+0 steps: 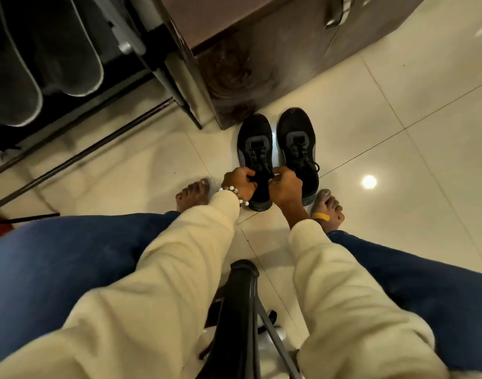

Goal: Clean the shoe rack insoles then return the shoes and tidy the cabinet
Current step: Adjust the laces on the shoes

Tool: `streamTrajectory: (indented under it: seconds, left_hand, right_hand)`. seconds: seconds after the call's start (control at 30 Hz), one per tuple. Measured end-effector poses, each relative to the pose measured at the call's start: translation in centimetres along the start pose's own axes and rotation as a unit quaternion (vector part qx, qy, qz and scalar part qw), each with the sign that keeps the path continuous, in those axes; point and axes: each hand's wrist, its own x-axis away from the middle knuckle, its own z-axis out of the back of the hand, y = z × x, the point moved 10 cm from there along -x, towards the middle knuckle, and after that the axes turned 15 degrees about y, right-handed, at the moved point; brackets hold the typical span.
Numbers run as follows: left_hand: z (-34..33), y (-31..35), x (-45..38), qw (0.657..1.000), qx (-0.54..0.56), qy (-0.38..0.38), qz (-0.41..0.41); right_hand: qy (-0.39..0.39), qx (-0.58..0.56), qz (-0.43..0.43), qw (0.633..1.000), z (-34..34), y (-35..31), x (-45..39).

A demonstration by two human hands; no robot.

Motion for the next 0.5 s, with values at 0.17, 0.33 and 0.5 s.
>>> streamTrajectory:
  seconds: [0.17, 0.33, 0.5]
  left_hand:
    - [6.8, 4.2, 4.1, 0.994, -0.012, 0.082, -0.069]
    - [14.0, 6.9, 10.5, 0.977, -0.025, 0.163, -0.135]
    - [20.0, 7.7, 17.7, 0.948, -0.084, 0.233, -0.202]
  right_hand:
    - [0.016, 0.004, 0.061, 0.998, 5.8, -4.5, 2.8]
    - [0.069, 0.008, 0.11, 0.991, 12.2, -8.5, 7.4]
    - [0.101, 0.005, 0.17, 0.98, 16.5, -12.4, 13.6]
